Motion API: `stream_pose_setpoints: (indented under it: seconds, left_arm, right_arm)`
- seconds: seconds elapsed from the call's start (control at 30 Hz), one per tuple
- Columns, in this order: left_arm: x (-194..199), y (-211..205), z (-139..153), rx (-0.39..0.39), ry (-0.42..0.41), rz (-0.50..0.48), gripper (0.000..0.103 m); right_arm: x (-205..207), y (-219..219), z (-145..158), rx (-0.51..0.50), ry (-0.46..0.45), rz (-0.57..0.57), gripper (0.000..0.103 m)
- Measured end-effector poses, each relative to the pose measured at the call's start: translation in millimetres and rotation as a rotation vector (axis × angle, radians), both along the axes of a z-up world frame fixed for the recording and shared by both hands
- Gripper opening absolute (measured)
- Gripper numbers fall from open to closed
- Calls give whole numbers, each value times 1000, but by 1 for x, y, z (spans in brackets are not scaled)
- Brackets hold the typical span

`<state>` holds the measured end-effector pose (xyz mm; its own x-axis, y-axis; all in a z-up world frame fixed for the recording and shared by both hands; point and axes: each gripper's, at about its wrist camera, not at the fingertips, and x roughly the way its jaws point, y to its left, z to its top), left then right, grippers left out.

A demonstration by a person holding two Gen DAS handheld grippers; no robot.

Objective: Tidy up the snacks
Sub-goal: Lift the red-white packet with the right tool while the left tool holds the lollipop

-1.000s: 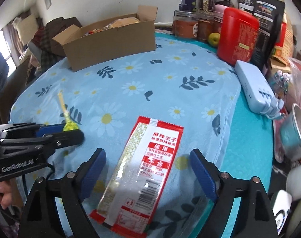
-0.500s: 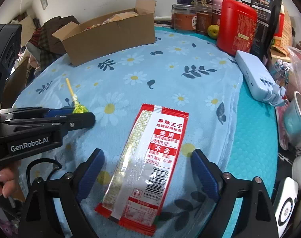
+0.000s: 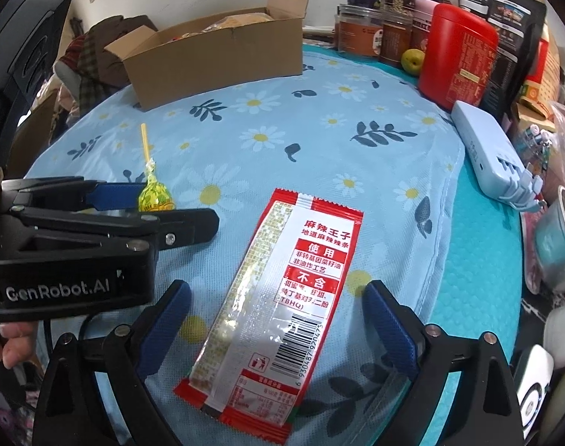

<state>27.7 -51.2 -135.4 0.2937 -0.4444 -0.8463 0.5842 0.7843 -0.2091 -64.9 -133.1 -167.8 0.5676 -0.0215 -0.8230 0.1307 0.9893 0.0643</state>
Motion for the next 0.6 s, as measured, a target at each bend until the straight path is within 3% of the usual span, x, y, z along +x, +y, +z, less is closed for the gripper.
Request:
stream_pose_setpoints:
  seconds: [0.03, 0.1, 0.17, 0.33, 0.6]
  left_arm:
    - [-1, 2, 0, -5, -3, 2, 60]
    - [-2, 1, 0, 32, -36, 5, 46]
    - [-3, 1, -1, 73, -74, 11, 25]
    - [-1, 6, 0, 58, -71, 8, 25]
    - [-13, 2, 2, 33, -49, -29, 25]
  right_arm:
    - [-1, 0, 0, 0, -4, 1, 94]
    - [-3, 0, 1, -31, -12, -23, 78]
    - [-4, -3, 2, -55, -19, -39, 63]
    - [-6, -8, 4, -40, -33, -19, 52]
    - [-9, -17, 6, 5, -52, -16, 46]
